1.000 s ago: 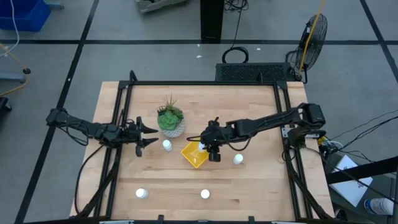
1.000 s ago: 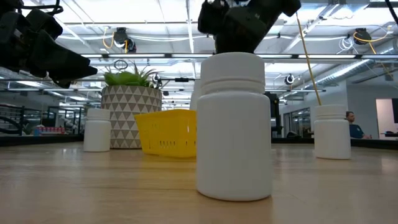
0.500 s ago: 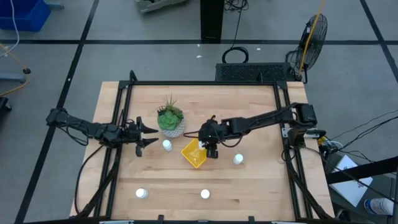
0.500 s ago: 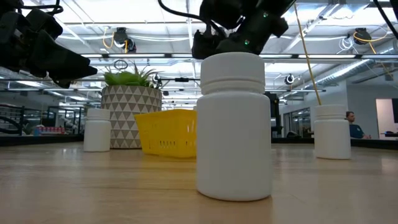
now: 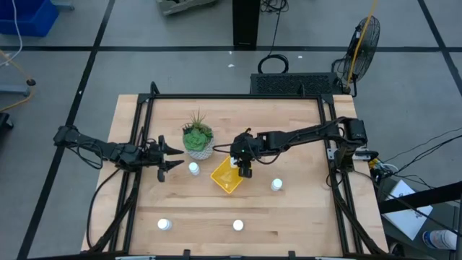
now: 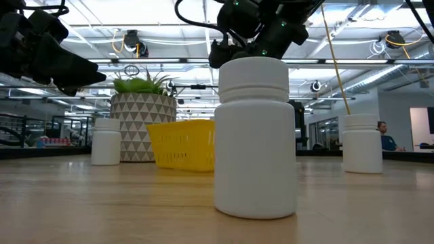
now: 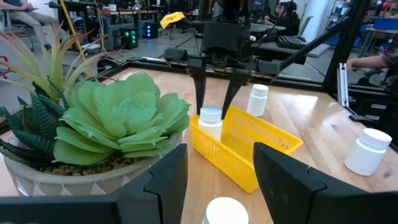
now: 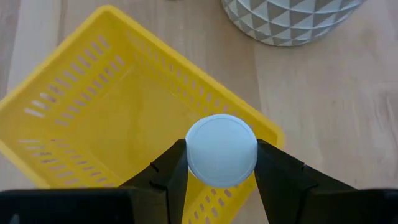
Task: Pick and place pill bottles into a basket
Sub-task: Put the white pill bottle into the yellow basket
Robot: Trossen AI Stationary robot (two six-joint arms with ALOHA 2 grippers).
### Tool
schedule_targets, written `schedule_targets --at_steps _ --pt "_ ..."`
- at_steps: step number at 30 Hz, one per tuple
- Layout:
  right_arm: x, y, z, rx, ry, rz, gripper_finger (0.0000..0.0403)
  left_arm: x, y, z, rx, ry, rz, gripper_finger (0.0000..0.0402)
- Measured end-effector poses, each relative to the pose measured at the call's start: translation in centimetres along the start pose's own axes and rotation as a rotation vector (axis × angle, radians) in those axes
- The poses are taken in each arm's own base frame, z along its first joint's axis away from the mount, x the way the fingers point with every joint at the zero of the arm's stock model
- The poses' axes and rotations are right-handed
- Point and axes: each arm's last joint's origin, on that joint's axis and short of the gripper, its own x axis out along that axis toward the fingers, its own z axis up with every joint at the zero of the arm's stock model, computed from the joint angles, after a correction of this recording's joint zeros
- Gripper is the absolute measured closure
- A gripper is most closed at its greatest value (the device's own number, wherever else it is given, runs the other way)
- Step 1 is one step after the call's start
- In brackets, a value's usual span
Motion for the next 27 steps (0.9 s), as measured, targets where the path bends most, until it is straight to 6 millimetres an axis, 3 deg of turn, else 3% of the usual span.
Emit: schedule_targets --at_steps 15,27 --pt "0.00 0.57 -0.10 -0.016 0.008 0.012 0.0259 0.00 0.00 0.00 0.001 0.000 0.000 0.0215" --pt "-0.01 -0.08 0.11 -0.017 -0.011 -0.002 0.0259 0.00 0.00 0.00 0.001 0.000 0.000 0.0215"
